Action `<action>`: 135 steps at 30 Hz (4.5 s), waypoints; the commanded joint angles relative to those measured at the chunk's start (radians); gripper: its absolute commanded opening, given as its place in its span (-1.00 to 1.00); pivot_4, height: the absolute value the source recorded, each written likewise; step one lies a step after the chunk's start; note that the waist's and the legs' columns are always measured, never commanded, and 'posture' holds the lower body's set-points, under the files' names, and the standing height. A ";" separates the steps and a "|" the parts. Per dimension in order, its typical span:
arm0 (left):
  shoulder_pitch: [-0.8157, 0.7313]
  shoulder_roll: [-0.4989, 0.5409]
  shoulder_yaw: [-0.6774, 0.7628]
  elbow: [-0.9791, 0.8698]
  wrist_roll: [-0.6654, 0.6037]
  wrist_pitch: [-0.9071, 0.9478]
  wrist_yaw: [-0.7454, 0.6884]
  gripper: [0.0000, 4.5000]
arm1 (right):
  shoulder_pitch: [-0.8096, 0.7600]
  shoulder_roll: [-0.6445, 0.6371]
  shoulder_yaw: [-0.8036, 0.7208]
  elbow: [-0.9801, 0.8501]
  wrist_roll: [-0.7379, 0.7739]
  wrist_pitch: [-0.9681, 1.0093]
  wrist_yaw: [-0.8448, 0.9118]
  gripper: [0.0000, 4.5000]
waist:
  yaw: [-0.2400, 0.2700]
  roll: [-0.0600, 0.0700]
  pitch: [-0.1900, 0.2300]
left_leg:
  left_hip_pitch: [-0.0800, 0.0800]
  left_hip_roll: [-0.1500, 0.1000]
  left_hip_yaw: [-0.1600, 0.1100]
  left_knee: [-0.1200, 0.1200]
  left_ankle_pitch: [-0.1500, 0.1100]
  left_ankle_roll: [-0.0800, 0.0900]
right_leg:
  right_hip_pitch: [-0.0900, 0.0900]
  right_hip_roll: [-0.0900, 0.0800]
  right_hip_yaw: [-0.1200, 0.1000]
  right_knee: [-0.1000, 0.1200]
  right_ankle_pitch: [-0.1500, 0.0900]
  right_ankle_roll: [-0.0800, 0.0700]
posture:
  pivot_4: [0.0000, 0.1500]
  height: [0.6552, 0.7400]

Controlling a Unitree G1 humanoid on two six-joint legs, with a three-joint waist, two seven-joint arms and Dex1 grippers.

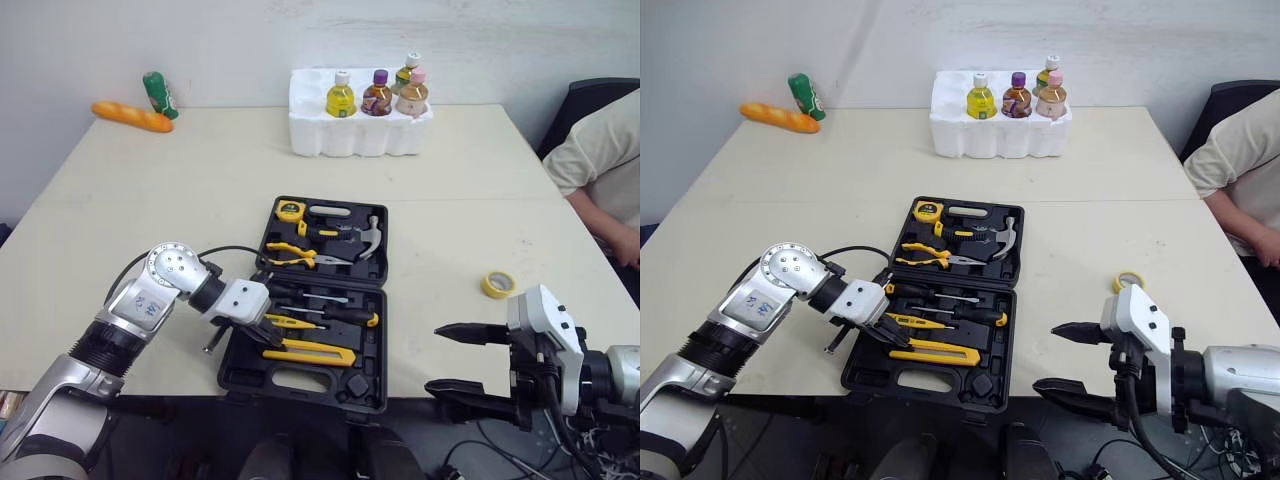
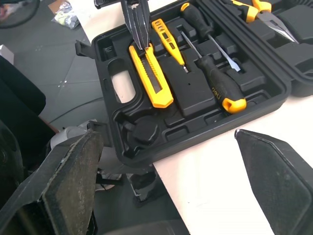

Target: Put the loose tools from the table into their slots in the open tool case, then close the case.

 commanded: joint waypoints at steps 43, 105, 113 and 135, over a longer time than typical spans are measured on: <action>0.037 -0.105 -0.017 -0.131 -0.104 0.382 0.024 -0.95 | 0.001 0.001 0.006 -0.012 0.033 -0.002 -0.015 1.00 | 0.001 -0.013 0.006 | -0.011 0.001 -0.005 -0.001 -0.002 -0.002 | -0.008 -0.003 -0.005 -0.001 -0.009 0.004 | 1.00 0.92; -0.093 -0.141 0.352 -0.385 -0.451 0.672 0.282 0.95 | -0.700 -0.243 0.544 0.895 -0.744 -0.359 0.490 1.00 | -0.027 -0.005 0.022 | -0.009 0.001 -0.001 -0.002 0.001 -0.011 | -0.009 -0.002 -0.004 -0.001 -0.009 0.003 | 1.00 0.92; -0.116 -0.202 0.308 -0.355 -0.398 0.611 0.287 0.95 | -0.869 -0.172 0.745 1.024 -0.934 -0.437 0.573 1.00 | -0.023 -0.005 0.022 | -0.017 0.000 0.003 0.001 0.004 -0.015 | -0.020 -0.001 -0.001 0.007 -0.009 0.003 | 1.00 0.92; 0.003 -0.079 0.345 -0.389 -0.397 0.614 0.245 1.00 | -0.862 -0.091 0.673 0.951 -0.952 -0.468 0.593 -0.99 | -0.025 -0.005 0.022 | -0.022 0.001 0.003 0.006 0.005 -0.016 | -0.024 0.000 0.000 0.011 -0.009 0.004 | 1.00 0.92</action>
